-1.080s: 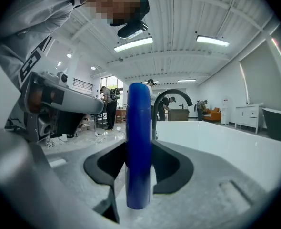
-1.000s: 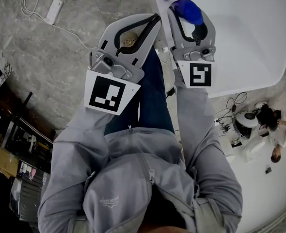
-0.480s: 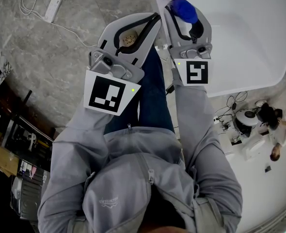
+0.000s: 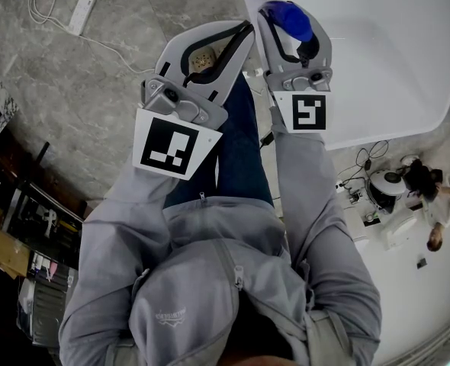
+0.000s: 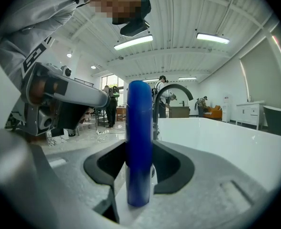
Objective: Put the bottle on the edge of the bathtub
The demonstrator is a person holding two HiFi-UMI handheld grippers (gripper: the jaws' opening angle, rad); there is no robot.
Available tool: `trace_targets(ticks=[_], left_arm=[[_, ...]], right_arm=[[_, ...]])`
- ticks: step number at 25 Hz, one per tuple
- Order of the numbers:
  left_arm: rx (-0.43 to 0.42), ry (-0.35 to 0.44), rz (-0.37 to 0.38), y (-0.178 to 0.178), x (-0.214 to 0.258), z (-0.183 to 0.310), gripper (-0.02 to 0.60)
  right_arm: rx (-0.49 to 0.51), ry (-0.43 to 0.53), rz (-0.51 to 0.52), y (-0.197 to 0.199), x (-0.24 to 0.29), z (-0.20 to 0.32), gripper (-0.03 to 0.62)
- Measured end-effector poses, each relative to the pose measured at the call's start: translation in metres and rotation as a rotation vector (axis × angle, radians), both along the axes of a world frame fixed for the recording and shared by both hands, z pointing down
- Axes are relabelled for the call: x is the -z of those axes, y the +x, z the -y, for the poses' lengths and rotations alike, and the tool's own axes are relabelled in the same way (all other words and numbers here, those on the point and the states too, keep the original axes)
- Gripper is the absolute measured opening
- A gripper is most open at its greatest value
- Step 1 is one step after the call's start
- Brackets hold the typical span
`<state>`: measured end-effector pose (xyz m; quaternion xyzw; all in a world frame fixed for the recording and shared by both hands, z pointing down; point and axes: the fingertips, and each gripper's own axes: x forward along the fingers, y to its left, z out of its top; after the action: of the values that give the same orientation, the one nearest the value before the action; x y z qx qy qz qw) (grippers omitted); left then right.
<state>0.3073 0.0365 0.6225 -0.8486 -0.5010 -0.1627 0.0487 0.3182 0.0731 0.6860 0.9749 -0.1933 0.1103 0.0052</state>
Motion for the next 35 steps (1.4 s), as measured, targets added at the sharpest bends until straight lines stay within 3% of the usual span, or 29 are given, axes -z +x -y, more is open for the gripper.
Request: trace_targets(ticks=[15,27,35], left_arm=[[-0.008,0.007,-0.016,0.001,0.022,0.002,0.012],[0.008,-0.005,-0.01,-0.001,0.047,0.017,0.012],[0.025,-0.026,-0.019,-0.003,0.068,0.023,0.012]], right_arm=[[-0.003,-0.032,0.076,-0.006,-0.005,0.0,0.172],[-0.062,-0.031,0.227,-0.025,-0.011,-0.014,0.195],[-0.084,-0.088,0.339,-0.063,-0.006,-0.02,0.201]])
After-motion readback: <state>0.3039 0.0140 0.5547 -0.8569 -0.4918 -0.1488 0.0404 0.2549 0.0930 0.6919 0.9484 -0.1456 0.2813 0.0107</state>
